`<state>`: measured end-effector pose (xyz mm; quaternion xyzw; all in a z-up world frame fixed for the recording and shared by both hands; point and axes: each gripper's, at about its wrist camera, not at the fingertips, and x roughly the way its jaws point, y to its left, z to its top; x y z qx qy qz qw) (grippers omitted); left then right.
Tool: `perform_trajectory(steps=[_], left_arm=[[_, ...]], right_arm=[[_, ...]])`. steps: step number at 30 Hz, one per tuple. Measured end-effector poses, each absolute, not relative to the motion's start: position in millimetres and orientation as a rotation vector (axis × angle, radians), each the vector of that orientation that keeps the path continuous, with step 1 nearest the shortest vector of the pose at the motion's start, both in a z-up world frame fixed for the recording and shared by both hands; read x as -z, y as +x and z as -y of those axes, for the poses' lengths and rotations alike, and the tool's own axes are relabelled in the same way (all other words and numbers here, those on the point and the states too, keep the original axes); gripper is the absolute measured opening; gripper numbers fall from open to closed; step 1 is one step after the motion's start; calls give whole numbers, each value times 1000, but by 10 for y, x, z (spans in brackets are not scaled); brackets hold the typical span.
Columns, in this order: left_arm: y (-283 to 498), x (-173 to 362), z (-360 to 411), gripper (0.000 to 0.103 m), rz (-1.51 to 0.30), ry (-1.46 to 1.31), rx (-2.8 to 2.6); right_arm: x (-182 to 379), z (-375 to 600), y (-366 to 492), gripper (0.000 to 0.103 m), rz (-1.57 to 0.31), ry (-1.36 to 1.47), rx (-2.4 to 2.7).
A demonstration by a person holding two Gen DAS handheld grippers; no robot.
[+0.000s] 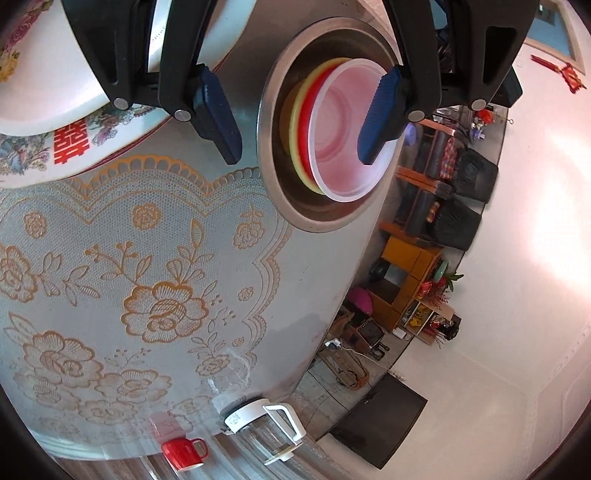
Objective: Organize plates and bowls
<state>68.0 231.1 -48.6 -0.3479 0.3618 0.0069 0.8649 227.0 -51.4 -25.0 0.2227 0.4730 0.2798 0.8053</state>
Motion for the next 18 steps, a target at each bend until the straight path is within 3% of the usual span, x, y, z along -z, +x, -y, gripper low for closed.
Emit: perform_trajectory(steps=[8,14,18], left_arm=[[835,547,-2360,74,-770,-838,42],[880,560,-2335,45,-786,-855,74],[892,571,-2299,44,-802,-842,75]], right_arm=[[294,488,2379,67,-1040,554,-627],[286,413,2363,67,-1046,542,-640],[301,414,2388,67,-1044,550,-632]])
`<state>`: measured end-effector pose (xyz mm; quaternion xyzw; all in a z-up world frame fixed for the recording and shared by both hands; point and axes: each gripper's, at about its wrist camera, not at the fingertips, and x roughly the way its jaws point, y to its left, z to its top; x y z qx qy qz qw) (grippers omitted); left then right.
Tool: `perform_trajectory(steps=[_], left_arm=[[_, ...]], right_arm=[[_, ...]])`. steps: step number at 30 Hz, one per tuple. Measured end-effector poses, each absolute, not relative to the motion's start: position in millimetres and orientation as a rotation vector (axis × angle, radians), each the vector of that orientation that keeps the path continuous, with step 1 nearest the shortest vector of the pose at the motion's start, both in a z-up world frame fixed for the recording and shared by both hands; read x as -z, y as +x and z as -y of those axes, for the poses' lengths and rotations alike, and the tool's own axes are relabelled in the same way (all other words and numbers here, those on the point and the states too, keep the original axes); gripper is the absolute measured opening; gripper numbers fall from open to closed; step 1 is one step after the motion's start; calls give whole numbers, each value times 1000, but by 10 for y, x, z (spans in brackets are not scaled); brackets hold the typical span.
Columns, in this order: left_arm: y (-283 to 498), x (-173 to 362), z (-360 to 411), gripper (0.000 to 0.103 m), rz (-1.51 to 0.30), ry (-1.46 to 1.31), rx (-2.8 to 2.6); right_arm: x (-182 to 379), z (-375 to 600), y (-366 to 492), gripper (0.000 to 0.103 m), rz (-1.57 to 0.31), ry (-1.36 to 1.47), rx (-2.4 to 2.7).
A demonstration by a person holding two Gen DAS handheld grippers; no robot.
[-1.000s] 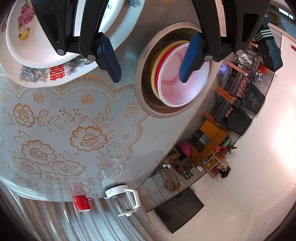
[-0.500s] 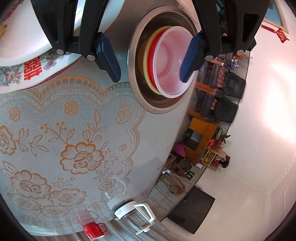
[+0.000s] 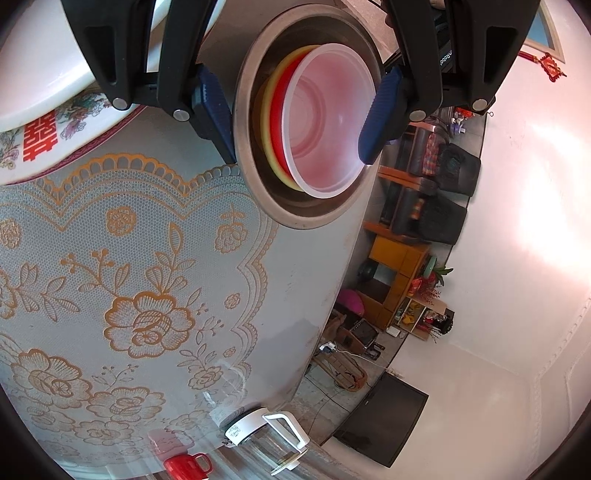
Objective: Organize plates and bowls
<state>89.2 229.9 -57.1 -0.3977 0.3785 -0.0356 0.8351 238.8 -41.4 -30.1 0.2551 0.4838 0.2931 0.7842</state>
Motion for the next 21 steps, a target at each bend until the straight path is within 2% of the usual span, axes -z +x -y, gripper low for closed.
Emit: perform_trajectory(steps=[7,14,21], left_arm=[[859,554,-2275,44,-799,-815,68],[812,434,-2177,38,-766,-741,107],[836,391,-2272,38,-751,-705,67]], right_arm=[[317,420,2400,69,-1050,566,-630],[328,439,2363,69,-1056,582,-629],[334,389,2360,69,-1072,547,-626]])
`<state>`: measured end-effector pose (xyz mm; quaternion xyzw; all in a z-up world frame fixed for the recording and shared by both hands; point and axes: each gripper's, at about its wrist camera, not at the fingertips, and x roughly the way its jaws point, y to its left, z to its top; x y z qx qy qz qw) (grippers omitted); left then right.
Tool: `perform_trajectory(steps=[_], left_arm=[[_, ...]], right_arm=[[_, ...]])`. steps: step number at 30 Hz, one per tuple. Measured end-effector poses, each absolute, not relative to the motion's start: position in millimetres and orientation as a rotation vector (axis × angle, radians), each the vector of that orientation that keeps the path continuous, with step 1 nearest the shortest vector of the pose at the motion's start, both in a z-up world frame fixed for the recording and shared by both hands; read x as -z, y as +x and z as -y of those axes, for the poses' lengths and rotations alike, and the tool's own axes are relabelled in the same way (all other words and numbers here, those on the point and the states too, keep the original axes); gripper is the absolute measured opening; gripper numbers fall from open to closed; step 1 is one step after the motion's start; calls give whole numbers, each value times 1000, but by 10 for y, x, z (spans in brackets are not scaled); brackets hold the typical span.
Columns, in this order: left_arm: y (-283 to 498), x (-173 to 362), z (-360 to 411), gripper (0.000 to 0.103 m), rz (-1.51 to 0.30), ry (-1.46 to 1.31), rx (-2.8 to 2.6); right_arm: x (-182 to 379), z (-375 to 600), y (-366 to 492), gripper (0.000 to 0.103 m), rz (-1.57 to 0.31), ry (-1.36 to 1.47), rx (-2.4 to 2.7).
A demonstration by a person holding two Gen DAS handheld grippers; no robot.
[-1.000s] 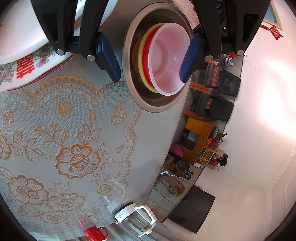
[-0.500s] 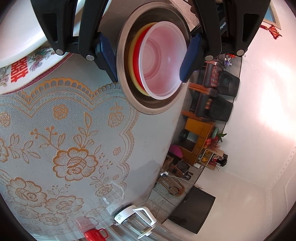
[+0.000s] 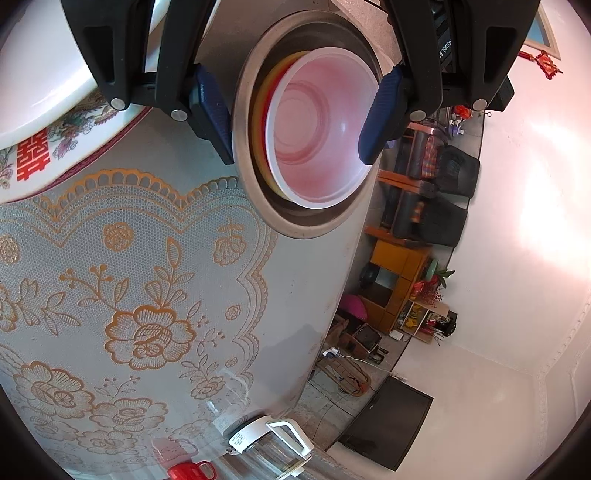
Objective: Organize plates and bowls
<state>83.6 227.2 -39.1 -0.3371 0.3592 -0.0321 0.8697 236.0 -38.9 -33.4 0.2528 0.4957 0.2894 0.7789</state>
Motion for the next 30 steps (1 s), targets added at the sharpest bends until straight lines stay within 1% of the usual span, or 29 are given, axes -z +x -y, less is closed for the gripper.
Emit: perform_trajectory(steps=[7,16,23,30], left_arm=[[842,542,-2333,38,-788,-774,108],[792,387,-2174,38,-746,-711,164],[740,443,-2327,40,-721,-842,217],[772,364,-2285,42,-718,-809,196]], right_arm=[[338,342,2331,69,-1070,516,-624],[357,341,2304,69,-1075,518,-614],[366,313,2269,69,-1076,494,-617],[368,255,2272,69,-1076,451,-605]])
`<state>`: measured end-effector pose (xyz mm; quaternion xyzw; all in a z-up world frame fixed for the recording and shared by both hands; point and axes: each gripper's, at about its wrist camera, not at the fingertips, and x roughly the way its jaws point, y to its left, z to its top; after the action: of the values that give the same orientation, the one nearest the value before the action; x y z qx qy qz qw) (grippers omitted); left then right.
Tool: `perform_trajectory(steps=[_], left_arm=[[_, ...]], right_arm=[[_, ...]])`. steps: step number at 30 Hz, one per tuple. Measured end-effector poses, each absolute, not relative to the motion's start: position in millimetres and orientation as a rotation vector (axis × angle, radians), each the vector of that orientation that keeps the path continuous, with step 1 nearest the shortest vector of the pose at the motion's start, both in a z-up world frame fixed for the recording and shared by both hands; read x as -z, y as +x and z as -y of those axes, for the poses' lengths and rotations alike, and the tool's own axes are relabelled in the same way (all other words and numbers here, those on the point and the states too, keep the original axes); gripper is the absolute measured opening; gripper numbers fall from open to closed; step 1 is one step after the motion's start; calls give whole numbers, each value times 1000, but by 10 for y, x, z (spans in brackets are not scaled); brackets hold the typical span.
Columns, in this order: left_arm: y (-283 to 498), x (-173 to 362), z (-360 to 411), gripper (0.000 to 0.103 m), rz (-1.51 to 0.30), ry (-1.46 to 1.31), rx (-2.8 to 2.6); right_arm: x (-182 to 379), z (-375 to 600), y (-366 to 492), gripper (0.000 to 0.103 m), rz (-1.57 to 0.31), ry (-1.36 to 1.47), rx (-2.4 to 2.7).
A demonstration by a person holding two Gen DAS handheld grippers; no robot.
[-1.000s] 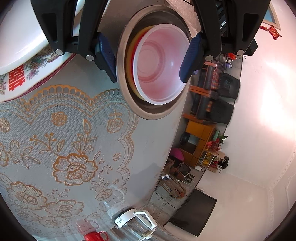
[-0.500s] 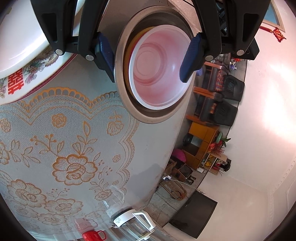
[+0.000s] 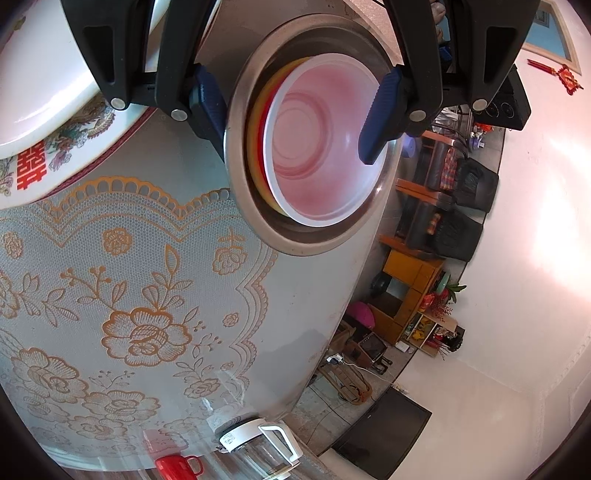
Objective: Organize plates and bowls
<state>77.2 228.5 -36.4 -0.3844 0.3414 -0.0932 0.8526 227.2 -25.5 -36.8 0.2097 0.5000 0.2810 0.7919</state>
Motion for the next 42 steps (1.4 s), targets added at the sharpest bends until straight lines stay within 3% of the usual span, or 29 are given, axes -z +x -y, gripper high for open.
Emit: perform_trajectory(steps=[13,18,23,42], left_arm=[[739,301,-2169,43,-715,-729,173],[759,354,-2161,43,-728,-729,168],[789,381,-2221,43,-720,-753,161],[697,293,-2078,44,-701,-639,142]], right_arm=[[287,189,2153,67,-1010,356,-601],[242,81,2089,51,-975,206,-560],[377,110,2105,48,-1016,214,-550],[328,49,1948,48,-973,116,-547]])
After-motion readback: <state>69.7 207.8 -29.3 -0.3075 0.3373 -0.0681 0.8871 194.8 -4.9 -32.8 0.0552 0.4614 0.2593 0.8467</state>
